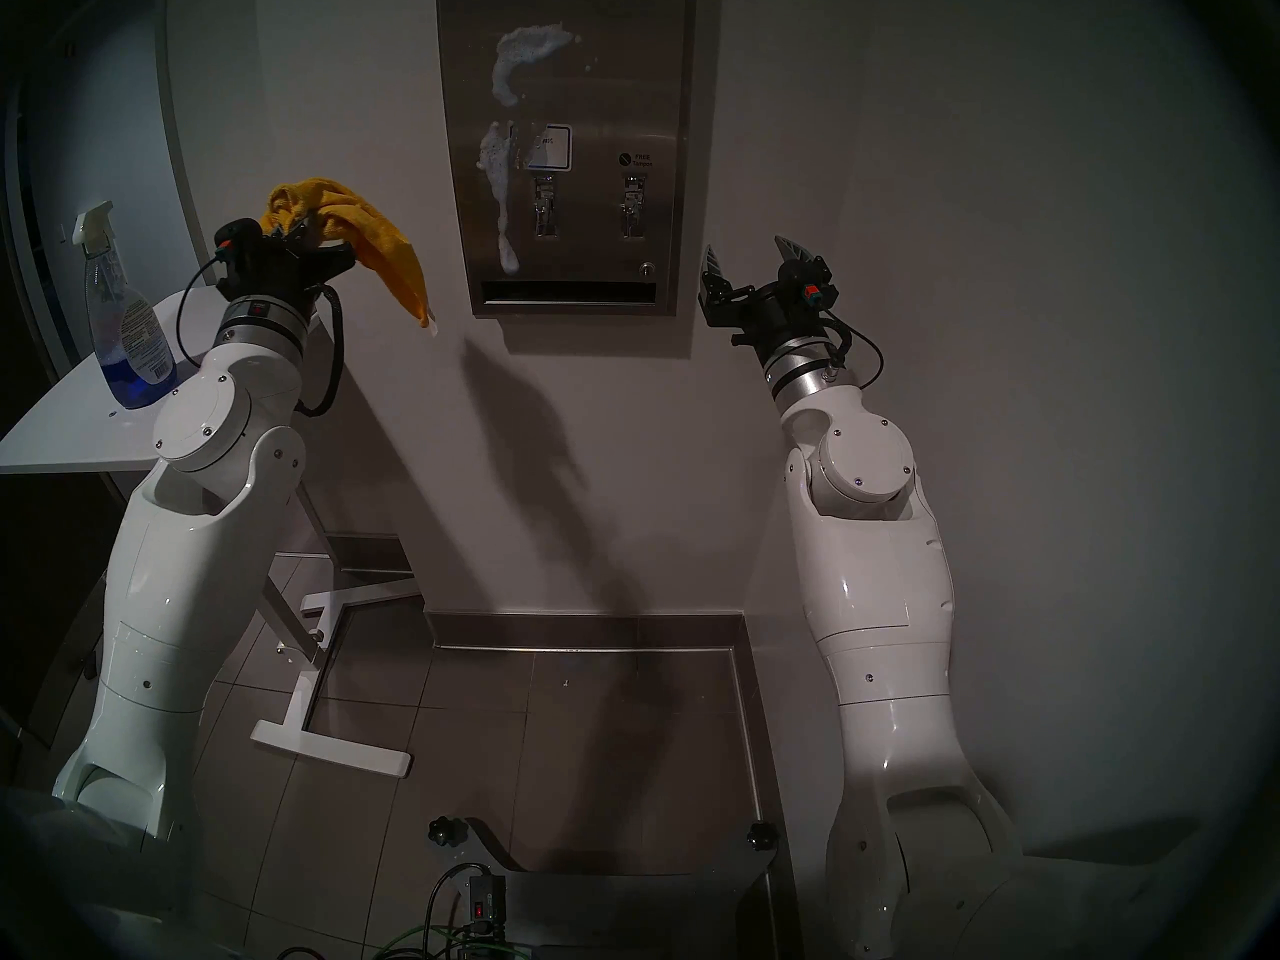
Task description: Pick up the cloth and wipe the surface
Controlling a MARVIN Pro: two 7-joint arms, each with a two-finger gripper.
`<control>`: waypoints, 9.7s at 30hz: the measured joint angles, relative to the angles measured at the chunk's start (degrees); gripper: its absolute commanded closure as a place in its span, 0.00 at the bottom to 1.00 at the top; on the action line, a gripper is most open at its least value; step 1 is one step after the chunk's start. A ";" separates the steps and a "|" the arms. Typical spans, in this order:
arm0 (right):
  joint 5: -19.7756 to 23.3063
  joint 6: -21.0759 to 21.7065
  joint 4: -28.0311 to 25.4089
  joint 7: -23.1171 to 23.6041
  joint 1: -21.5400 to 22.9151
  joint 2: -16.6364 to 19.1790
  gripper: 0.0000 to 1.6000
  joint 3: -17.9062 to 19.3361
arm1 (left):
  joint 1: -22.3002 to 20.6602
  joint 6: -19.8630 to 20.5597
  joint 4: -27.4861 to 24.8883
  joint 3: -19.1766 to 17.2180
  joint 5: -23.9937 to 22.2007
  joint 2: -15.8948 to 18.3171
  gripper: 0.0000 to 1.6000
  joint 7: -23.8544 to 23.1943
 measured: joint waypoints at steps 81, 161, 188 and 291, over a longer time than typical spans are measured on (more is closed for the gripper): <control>1.69 1.31 -2.27 5.27 -0.76 0.69 0.00 -3.41 | 8.88 -3.37 4.52 -1.20 -40.03 14.49 1.00 -52.18; 11.09 11.05 -4.69 28.54 3.78 3.93 1.00 -18.71 | 9.00 -3.50 4.46 -1.22 -40.02 14.81 1.00 -52.50; 13.71 15.71 -14.34 31.26 -5.38 11.10 0.00 -10.73 | 9.01 -3.54 4.44 -1.21 -40.02 14.83 1.00 -52.52; 10.28 11.61 -2.19 24.18 4.30 -1.14 1.00 -17.86 | 9.02 -3.61 4.43 -1.21 -40.03 14.88 1.00 -52.53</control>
